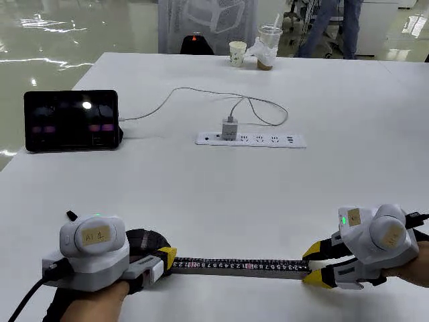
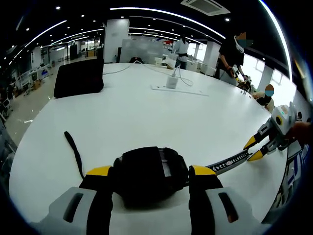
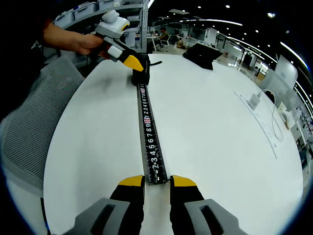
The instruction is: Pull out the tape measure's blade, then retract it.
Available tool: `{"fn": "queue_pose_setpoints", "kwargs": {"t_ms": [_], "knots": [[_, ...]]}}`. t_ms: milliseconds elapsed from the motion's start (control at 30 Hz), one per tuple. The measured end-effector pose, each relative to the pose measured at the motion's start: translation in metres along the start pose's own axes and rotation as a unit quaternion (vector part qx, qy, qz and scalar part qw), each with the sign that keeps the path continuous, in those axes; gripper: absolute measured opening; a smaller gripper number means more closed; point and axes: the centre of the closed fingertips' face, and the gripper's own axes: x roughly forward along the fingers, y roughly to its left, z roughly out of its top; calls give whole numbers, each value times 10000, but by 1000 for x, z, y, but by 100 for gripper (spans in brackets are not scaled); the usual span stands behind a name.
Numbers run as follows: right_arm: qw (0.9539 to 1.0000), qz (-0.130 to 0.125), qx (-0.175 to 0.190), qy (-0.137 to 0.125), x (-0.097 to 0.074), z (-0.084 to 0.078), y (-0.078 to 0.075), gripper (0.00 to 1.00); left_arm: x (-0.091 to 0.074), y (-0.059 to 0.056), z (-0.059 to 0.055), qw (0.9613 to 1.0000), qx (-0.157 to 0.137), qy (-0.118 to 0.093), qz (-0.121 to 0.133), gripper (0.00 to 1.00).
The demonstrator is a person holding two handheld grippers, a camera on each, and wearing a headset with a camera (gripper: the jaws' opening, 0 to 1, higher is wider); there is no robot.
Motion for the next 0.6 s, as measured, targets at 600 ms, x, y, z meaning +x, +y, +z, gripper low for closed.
{"fn": "queue_pose_setpoints", "kwargs": {"t_ms": [600], "knots": [[9998, 166, -50, -48, 1, 0, 1, 12, 6, 1, -3, 9998, -155, 103, 108, 61]]}}
